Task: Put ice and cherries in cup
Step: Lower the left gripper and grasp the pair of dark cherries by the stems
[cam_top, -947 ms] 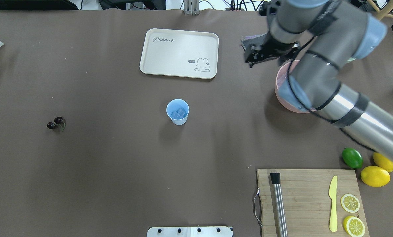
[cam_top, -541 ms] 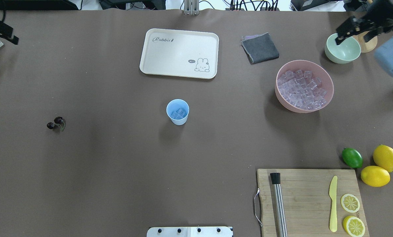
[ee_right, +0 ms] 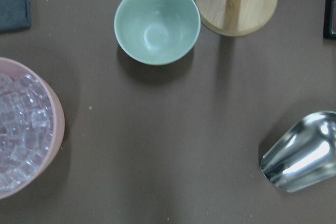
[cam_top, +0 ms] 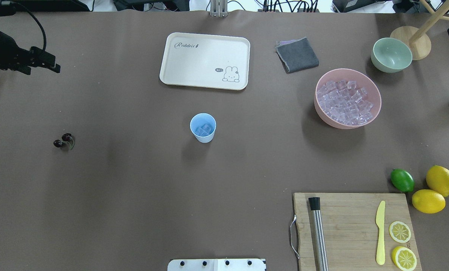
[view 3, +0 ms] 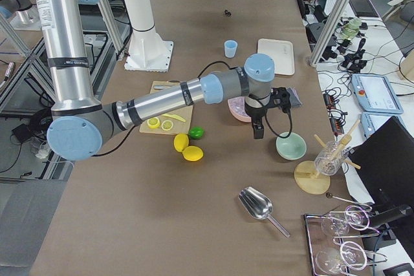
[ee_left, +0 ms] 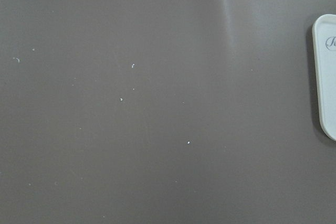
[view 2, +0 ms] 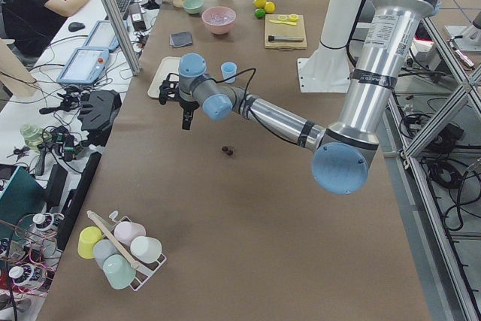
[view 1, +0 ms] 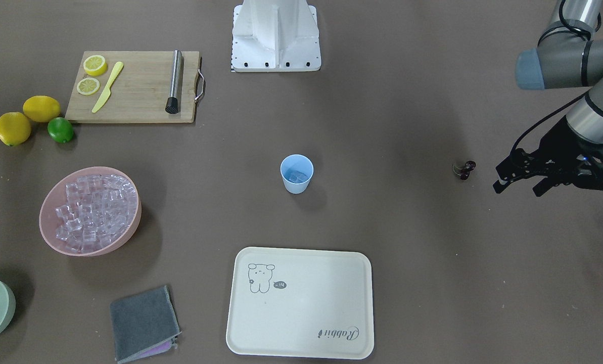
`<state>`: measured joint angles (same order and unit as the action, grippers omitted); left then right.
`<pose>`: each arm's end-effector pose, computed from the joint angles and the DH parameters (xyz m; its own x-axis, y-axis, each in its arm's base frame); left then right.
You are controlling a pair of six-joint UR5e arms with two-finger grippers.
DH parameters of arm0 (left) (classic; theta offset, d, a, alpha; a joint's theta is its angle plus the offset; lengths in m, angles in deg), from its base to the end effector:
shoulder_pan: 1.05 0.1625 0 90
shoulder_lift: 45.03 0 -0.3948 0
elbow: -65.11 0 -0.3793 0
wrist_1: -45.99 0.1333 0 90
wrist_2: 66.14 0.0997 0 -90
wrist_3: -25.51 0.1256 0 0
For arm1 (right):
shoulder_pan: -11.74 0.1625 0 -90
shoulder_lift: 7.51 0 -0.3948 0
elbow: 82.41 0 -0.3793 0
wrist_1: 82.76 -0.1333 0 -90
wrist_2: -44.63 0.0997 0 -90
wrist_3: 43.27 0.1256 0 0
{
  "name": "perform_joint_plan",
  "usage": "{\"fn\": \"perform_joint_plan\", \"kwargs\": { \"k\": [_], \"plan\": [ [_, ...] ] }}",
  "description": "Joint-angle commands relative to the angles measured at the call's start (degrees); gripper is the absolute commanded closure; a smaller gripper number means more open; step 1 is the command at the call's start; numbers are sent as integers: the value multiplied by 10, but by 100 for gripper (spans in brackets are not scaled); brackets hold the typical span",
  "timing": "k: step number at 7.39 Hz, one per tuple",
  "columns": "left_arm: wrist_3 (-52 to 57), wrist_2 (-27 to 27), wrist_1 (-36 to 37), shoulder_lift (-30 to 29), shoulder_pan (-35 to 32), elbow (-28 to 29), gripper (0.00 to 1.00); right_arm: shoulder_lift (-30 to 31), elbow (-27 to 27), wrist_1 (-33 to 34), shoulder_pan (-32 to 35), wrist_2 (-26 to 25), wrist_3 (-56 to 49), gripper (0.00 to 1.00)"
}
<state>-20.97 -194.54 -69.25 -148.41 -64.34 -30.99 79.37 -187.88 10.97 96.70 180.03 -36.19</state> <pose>0.2154 -0.5510 0.4199 0.5784 0.0511 -0.8142 0.1453 0.9756 0.1645 -0.0002 -0.5019 0.4955 0.6887 -0.1231 0.7146 0.0000 0.9855 0.1697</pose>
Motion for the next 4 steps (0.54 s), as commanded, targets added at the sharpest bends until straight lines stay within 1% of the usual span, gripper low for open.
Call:
{"fn": "perform_joint_plan", "kwargs": {
  "k": [1, 2, 3, 4],
  "plan": [
    [-13, 41, -77, 49, 76, 11, 2, 85, -41, 0, 20, 2, -49, 1],
    [-44, 59, -114, 71, 108, 12, 2, 88, -41, 0, 24, -1, -50, 1],
    [-43, 74, -149, 102, 132, 14, 3, 98, -41, 0, 25, -1, -51, 1],
    [-42, 79, -155, 113, 134, 10, 3, 102, -42, 0, 24, -1, -51, 1]
  ]
}}
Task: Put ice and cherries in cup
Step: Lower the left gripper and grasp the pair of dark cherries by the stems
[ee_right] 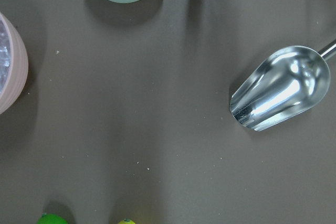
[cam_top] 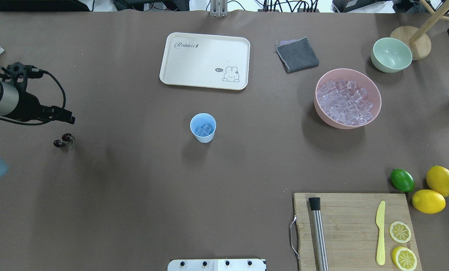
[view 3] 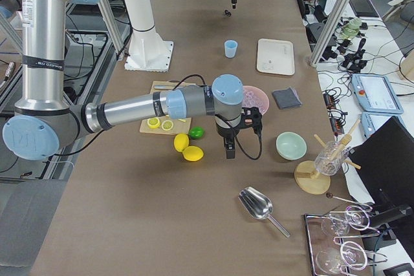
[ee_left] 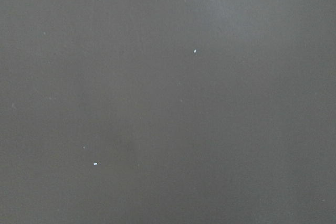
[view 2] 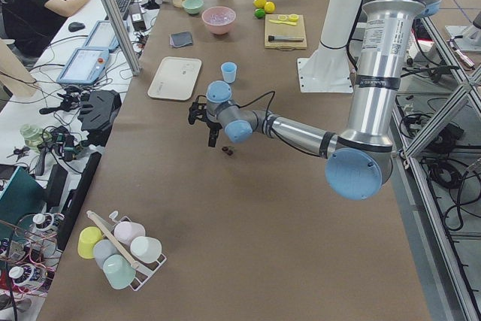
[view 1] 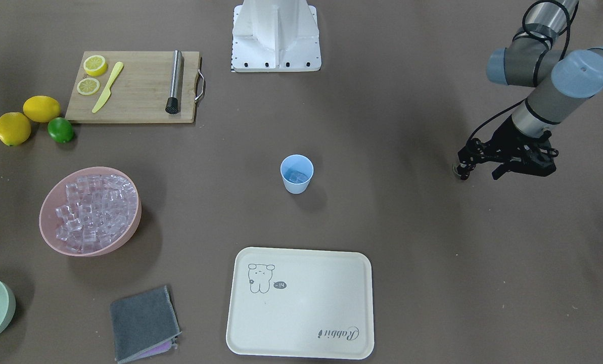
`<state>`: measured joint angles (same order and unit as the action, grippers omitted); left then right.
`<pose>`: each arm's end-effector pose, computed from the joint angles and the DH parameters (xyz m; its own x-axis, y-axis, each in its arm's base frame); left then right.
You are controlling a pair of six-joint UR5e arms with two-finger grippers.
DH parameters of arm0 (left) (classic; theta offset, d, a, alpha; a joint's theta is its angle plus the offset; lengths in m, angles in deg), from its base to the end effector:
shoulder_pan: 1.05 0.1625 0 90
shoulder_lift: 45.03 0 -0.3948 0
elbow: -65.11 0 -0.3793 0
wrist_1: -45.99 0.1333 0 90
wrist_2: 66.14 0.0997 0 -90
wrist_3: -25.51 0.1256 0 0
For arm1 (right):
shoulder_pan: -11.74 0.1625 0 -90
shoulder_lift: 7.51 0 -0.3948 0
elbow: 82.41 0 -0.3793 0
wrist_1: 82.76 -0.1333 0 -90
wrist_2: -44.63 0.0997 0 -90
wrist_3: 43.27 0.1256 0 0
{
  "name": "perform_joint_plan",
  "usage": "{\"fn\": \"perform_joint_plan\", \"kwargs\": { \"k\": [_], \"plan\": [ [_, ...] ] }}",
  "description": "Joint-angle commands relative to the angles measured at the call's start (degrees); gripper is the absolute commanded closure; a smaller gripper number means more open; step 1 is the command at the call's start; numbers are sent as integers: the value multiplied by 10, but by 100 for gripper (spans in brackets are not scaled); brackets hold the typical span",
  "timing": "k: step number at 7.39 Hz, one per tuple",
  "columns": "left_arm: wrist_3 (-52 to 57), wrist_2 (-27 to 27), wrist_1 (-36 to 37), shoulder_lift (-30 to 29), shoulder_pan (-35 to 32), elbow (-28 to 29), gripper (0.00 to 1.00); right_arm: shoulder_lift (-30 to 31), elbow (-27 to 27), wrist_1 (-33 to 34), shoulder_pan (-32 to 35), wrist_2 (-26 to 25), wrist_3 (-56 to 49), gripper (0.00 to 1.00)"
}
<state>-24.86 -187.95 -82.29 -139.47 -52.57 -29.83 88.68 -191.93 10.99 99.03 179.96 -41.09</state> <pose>0.2902 -0.4730 0.4925 0.5925 0.1257 -0.7957 0.0583 0.9785 0.1980 0.0231 -0.4411 0.5380 0.6979 -0.1139 0.7071 0.0201 0.9900 0.1396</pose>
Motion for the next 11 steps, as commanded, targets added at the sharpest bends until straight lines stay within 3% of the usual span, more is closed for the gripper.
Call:
{"fn": "perform_joint_plan", "kwargs": {
  "k": [1, 3, 6, 7, 8, 11],
  "plan": [
    [0, 13, -27, 25, 18, -2, 9, 8, -1, 0, 1, -1, -3, 1],
    [0, 39, -52, 50, 48, -1, 18, 10, 1, 1, 1, -3, -3, 1],
    [0, 65, -56, 45, 70, 9, 21, 11, 0, 1, 1, -3, -4, 1],
    [1, 65, -56, 46, 70, 9, 53, 13, -1, 1, 1, -3, -4, 1],
    [2, 65, -55, 44, 70, 9, 64, 14, -2, 1, 1, -3, -4, 1],
    [26, 61, -53, 40, 70, 6, 70, 29, -6, 0, 3, -2, -4, 1]
  ]
}}
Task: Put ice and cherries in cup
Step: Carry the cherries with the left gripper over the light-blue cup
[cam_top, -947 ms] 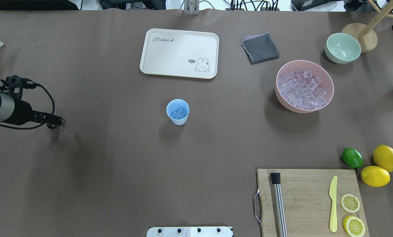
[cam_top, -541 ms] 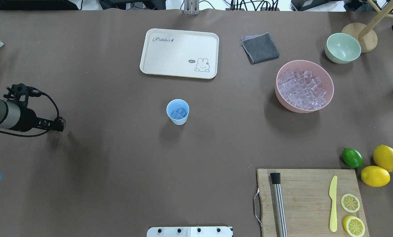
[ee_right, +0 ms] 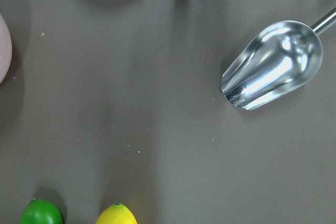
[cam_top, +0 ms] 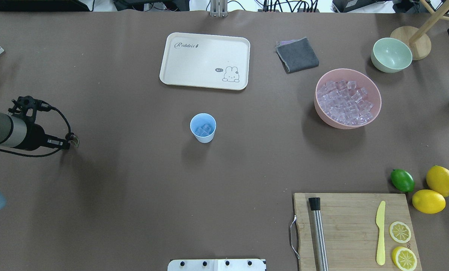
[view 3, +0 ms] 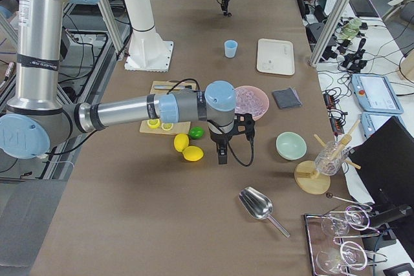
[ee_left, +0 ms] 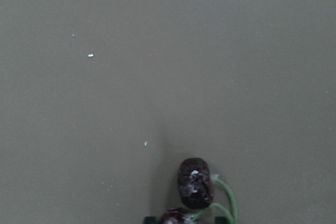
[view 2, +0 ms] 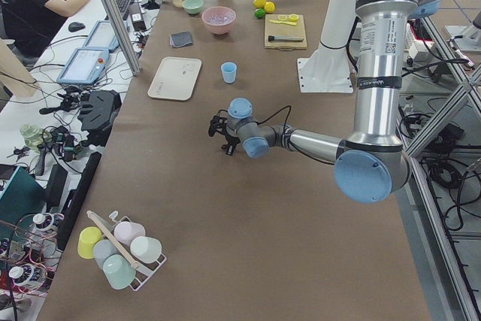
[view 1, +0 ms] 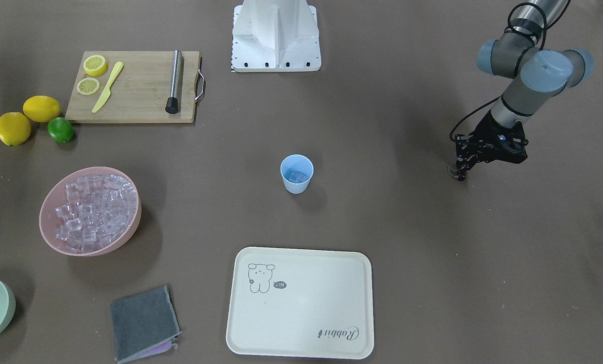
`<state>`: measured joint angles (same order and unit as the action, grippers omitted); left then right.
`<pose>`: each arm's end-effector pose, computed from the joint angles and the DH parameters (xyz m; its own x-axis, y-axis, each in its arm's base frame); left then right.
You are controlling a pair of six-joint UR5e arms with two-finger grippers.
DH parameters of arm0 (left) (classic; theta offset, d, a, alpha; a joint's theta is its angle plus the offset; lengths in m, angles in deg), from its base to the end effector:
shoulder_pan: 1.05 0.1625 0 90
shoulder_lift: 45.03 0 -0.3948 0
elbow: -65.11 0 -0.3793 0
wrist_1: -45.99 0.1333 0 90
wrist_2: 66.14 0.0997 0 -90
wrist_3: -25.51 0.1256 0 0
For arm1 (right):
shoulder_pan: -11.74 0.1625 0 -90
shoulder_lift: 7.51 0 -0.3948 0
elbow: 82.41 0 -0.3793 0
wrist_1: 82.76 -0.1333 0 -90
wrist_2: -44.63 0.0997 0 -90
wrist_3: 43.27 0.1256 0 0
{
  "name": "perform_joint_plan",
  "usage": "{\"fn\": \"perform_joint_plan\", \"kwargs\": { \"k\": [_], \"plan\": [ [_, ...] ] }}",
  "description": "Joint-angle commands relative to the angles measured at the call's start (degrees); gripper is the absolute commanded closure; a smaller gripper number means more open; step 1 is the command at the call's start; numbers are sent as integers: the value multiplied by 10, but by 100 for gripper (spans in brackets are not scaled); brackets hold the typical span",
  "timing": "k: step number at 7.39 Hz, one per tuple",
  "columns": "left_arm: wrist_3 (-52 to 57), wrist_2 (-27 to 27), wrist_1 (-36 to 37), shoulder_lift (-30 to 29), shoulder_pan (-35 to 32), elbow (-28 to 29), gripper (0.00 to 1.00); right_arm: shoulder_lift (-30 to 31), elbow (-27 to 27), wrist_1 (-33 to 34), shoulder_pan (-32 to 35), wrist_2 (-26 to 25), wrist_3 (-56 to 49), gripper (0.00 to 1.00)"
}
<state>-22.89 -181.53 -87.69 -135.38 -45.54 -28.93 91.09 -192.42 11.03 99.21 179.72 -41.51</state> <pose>0.3236 -0.4292 0.5299 0.6257 0.2261 -0.7466 -0.0132 0.9600 0.2797 0.0256 -0.4249 0.5525 0.7022 -0.0945 0.7057 0.0222 0.9936 0.1110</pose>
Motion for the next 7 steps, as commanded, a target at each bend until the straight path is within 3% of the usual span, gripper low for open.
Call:
{"fn": "perform_joint_plan", "kwargs": {
  "k": [1, 2, 5, 7],
  "plan": [
    [6, -7, 2, -10, -6, -8, 70, 4, -1, 0, 4, 1, -1, 1],
    [2, -32, 10, -30, -19, -17, 70, 4, -1, 1, 6, 1, -1, 1],
    [-105, -50, 201, -242, -30, -25, 70, 4, -4, 1, 6, 2, -1, 1],
    [-230, -2, 256, -354, 59, -21, 70, 3, -5, 1, 6, 3, 0, 1]
  ]
}}
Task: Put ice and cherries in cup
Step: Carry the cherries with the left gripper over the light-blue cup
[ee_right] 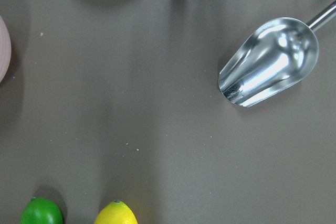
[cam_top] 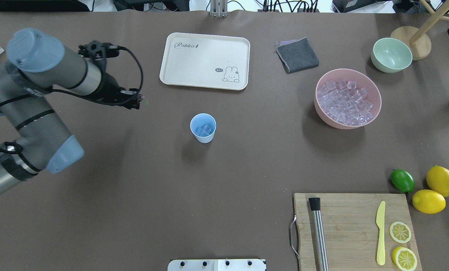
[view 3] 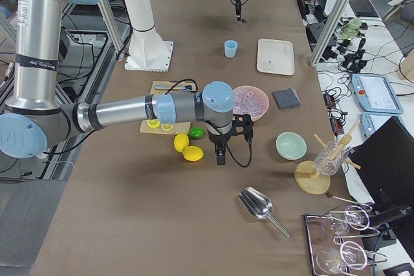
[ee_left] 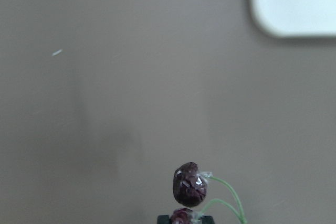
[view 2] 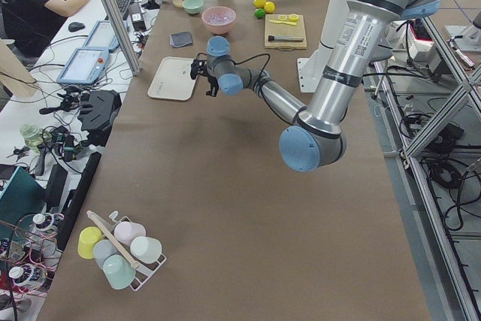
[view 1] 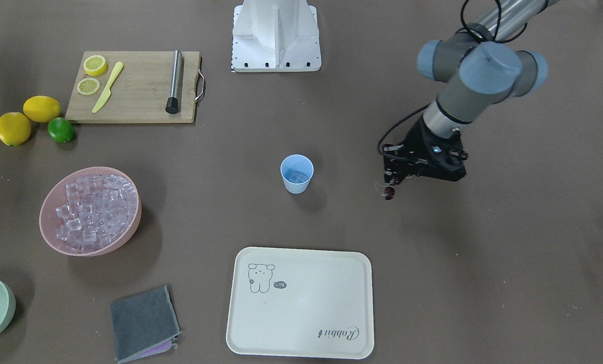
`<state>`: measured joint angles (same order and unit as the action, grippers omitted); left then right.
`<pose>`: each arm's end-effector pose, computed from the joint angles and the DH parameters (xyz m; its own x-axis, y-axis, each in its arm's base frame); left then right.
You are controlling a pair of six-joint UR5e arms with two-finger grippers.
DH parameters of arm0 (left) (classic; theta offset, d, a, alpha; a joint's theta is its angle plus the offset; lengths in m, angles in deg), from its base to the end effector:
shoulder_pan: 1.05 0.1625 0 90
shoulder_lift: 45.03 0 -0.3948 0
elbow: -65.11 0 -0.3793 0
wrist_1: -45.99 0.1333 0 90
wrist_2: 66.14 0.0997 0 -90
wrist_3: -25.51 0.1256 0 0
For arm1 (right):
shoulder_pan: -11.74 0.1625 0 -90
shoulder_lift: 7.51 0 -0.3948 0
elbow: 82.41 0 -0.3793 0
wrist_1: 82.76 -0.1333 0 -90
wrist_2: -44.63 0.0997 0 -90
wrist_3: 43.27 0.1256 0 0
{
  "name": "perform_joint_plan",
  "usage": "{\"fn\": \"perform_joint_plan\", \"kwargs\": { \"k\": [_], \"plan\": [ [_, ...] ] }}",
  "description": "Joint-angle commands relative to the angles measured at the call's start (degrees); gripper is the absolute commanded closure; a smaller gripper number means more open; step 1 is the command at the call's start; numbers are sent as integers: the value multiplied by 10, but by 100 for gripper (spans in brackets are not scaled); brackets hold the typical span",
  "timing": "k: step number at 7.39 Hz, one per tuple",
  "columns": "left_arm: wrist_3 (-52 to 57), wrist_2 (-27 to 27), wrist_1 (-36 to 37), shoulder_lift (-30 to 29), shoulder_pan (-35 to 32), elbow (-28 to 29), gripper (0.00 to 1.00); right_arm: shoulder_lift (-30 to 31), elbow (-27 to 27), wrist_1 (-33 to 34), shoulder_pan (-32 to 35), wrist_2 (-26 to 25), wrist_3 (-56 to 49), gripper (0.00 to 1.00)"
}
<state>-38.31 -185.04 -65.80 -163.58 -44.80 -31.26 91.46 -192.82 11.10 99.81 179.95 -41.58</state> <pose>0.4167 -0.4994 0.2692 0.4942 0.0616 -0.8672 0.1065 0.9857 0.1307 0.0298 -0.4219 0.5516 0.7003 -0.0882 0.7084 0.0127 0.9937 0.1111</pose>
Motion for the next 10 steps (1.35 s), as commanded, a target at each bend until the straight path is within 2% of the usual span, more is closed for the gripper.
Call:
{"fn": "perform_joint_plan", "kwargs": {
  "k": [1, 2, 4, 5, 6, 9, 10],
  "plan": [
    [-125, 61, 52, -107, 84, -1, 70, -2, 0, 0, 0, 0, 1, 1],
    [-154, 87, 60, -113, 97, -9, 70, -6, 2, 2, 0, -1, 1, 1],
    [-155, 92, 65, -106, 105, -27, 69, -6, 4, 2, 0, -1, 1, 1],
    [-154, 92, 65, -105, 105, -26, 64, -4, 1, 2, 2, -1, 0, 1],
    [-154, 103, 65, -105, 108, -26, 3, -3, 1, 2, 4, -1, 0, 1],
    [-139, 98, 65, -72, 89, -38, 2, -3, 1, 2, 4, -2, 0, 1],
    [-75, 58, 67, -44, 29, -39, 2, -1, 0, 2, 5, -1, 0, 1]
  ]
}}
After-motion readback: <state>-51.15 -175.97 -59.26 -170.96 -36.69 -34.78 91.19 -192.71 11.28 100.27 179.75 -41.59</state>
